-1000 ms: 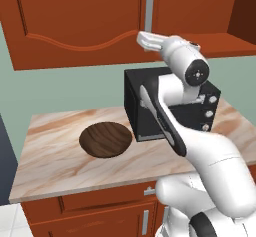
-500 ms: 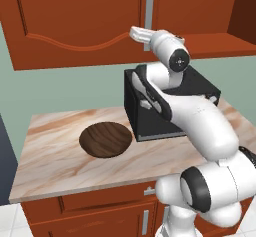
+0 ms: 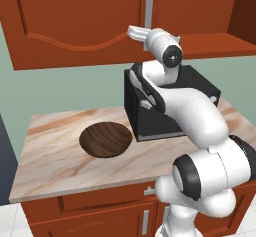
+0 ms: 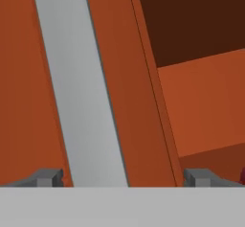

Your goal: Open the cabinet. Pick the orange and apple from the cabinet and place them into the bowl. Then close the cabinet.

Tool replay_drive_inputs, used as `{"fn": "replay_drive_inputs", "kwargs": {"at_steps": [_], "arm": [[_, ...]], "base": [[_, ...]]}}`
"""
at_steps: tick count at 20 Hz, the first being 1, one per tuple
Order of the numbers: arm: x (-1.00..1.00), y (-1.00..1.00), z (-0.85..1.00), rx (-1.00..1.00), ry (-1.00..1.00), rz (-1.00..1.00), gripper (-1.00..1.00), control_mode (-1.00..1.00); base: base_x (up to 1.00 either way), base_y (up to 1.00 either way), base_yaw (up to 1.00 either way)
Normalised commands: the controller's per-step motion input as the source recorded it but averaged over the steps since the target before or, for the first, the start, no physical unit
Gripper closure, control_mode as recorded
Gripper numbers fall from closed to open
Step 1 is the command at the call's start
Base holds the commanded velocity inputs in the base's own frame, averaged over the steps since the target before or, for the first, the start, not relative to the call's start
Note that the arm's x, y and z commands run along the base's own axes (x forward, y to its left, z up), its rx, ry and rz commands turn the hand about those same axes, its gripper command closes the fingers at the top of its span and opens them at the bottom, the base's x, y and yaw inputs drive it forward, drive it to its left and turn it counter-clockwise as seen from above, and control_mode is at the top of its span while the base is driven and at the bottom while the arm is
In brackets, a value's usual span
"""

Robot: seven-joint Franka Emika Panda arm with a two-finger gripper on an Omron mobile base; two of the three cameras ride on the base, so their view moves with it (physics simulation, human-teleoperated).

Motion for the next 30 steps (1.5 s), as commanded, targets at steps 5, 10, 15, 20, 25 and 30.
{"fn": "replay_drive_inputs", "kwargs": {"at_steps": [5,10,15,20,25,30], "arm": [[0.33,0.02,-0.02,-0.02,0.00,-0.05,1.00,-1.00],[0.00,0.00,0.00,0.00,0.00,0.00,1.00,-1.00],[-0.34,0.00,0.00,0.00,-0.01,0.00,1.00,-1.00],[-0.81,0.11,0.00,0.00,-0.01,0.00,1.00,-1.00],[-1.00,0.27,0.00,0.00,-0.01,-0.02,1.00,-1.00],[-1.00,0.39,0.00,0.00,0.00,-0.07,1.00,-1.00]], "base": [[0.00,0.00,0.00],[0.00,0.00,0.00],[0.00,0.00,0.00],[0.00,0.00,0.00],[0.00,0.00,0.00],[0.00,0.00,0.00]]}}
